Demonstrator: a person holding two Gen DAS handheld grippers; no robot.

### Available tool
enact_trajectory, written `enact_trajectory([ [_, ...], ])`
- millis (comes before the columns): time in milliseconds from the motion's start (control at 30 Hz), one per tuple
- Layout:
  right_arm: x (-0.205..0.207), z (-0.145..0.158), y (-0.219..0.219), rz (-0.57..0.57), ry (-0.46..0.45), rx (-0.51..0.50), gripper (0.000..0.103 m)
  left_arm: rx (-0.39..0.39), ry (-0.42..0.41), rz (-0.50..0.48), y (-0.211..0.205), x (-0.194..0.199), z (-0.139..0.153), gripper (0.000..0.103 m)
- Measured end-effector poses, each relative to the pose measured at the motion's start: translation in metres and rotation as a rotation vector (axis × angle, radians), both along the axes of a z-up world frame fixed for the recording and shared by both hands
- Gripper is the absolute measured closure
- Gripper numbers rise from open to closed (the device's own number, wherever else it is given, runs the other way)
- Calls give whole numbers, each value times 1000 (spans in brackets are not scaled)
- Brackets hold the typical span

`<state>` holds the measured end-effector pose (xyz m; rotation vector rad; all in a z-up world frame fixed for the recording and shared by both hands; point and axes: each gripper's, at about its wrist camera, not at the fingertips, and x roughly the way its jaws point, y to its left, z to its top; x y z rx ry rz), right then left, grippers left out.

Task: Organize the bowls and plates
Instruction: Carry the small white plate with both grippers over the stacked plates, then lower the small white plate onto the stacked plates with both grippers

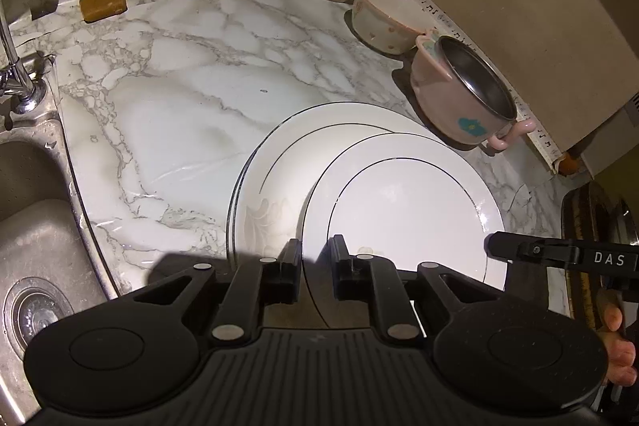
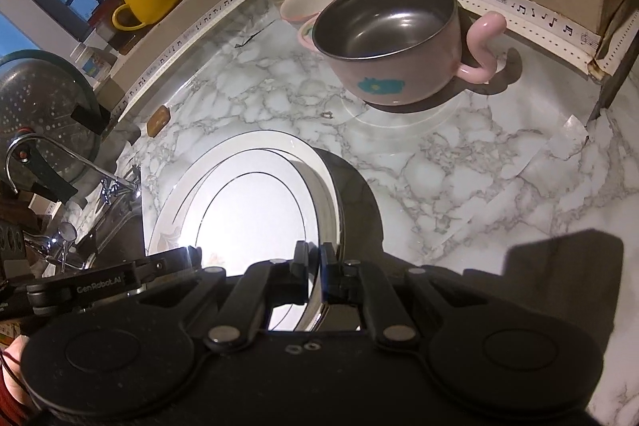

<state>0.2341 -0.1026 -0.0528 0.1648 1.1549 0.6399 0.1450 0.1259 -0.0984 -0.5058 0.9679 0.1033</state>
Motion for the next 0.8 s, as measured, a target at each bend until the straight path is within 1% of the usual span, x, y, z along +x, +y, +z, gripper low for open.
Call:
enact_trajectory([
  [167,3,0,2,-3,3,1,97,6,5,-6,1,2,1,89],
  [500,12,1,3,-24,35,23,98,62,13,-51,3,7,4,89],
  [633,14,4,7,-13,19,19,98,75,5,-51,6,7,8,89],
  [800,17,2,12,-3,19,9,98,61,-16,-38,13,4,15,89],
])
